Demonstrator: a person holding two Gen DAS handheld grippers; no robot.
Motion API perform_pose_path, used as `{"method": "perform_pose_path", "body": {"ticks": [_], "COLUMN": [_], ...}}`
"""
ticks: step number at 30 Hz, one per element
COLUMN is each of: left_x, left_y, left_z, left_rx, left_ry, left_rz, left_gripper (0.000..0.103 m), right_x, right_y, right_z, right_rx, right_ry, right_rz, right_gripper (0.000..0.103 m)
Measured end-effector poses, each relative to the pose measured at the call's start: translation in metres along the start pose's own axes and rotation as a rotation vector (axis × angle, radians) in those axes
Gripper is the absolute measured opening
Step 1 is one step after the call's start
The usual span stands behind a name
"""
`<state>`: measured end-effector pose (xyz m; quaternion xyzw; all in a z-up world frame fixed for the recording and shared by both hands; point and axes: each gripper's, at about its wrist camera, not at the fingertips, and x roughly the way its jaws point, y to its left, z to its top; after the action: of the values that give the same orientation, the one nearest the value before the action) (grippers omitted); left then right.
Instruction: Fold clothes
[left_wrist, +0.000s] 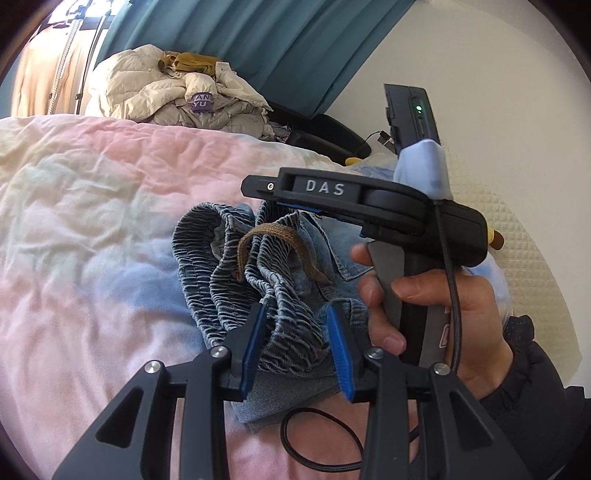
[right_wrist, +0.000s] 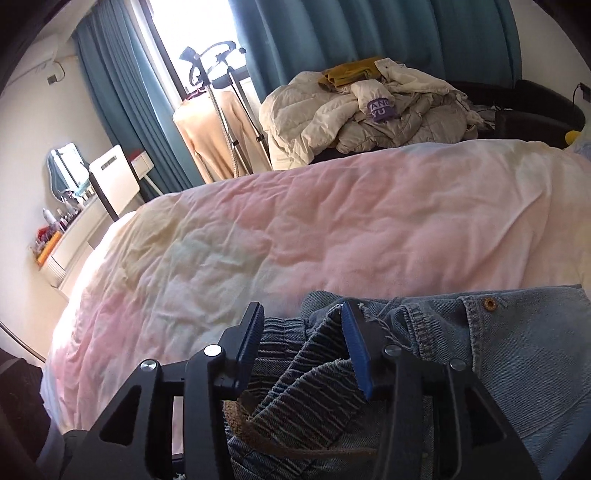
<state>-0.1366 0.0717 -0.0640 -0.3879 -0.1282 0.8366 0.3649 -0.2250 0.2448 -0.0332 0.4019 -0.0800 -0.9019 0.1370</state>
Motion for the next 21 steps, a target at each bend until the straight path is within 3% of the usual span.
{"method": "perform_pose_path", "body": {"ticks": [2,4,12,15,17,19,21], "left_x": [-0.003,-0.004,-0.002,-0.002,0.001,0.003,0.006], "left_y": [-0.001,-0.001,-0.005,-0.003,0.001,0.003,0.006], "left_z": [0.0,0.0,-0.006,-0.006,-0.005,-0.006,-0.006], "left_rx": [0.005,0.001,0.027,0.022,0.012,0.004,0.0], "left_ry": [-0.001,0.0,-0.013,-0.012,-0.007,0.0,0.002], "left_rz": [-0.003,0.003,0.039,0.034,0.033,0.036,0.041], "left_gripper": [0.035,0.035,0.035,0.035,0.035,0.035,0.035], "right_x": [-0.006,-0.015,-0.019,-0.032,-0.043,-0.046,-0.037], "right_y": [0.003,0.002,-0.019,-0.022,-0.026,-0.034,-0.043], "right_z": [-0.001,-0.003,-0.014,-0.009,-0.007,-0.004,-0.005], "right_rx": [-0.014,-0.002,0.046,0.087,0.113,0.15,0.196], "right_ry": [0.001,-0.004,-0.015,-0.077,-0.141,-0.15,-0.092], "right_rz": [-0.037,-0.045,-0.089,-0.051,-0.088,-0.08,-0.043], "right_gripper": [0.046,0.056,0.059,0.06,0.062,0.064,0.064]}}
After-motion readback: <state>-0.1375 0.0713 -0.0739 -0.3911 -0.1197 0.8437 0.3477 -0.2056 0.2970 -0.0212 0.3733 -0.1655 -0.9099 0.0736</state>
